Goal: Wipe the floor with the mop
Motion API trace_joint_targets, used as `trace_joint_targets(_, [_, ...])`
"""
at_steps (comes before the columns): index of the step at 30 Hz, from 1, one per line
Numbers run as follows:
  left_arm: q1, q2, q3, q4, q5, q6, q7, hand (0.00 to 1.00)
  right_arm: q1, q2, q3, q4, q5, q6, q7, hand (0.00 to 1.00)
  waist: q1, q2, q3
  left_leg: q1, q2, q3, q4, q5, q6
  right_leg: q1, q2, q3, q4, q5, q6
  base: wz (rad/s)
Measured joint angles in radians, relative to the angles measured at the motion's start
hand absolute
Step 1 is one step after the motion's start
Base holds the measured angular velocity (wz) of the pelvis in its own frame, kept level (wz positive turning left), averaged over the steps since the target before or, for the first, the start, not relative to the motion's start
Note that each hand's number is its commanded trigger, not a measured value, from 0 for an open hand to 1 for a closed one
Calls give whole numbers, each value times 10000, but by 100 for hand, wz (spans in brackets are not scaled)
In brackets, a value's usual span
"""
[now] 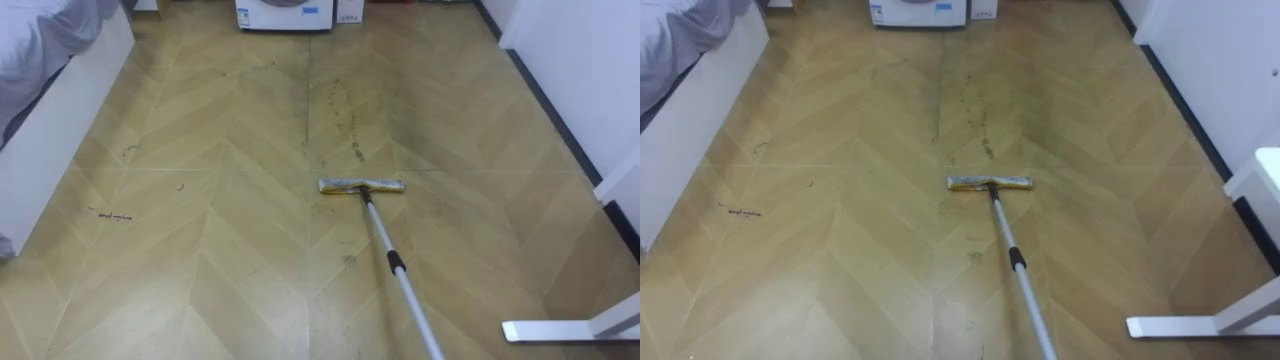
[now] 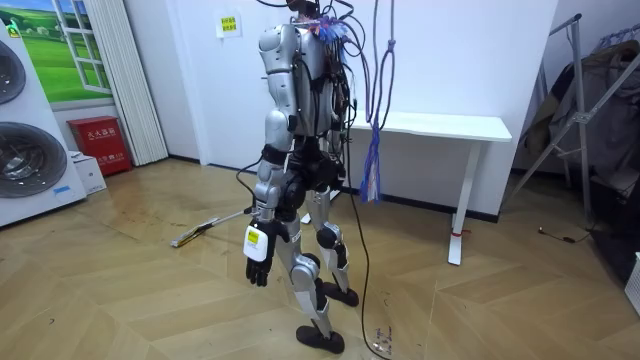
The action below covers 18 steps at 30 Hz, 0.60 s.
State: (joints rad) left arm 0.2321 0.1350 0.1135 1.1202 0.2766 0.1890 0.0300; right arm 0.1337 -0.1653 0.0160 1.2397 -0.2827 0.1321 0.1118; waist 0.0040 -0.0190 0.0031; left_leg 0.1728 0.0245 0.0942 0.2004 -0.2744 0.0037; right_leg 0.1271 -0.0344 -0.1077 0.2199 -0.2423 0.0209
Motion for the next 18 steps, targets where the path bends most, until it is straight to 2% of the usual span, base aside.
trace_joint_targets(14, [-31, -1, 7, 39, -7, 38, 59, 0, -146, -1, -70, 22, 16, 17, -3, 100, 31, -10, 9, -59, -1, 27, 30, 0, 0, -81, -3, 15, 0, -1, 0, 0])
trace_joint_targets(18, [-91, 2, -95, 36, -26, 42, 75, 0, -175, 0, -40, 9, 96, 10, -27, 100, 10, 6, -9, -238, 2, 60, 54, 0, 0, -265, -5, 40, 31, -1, -1, -2])
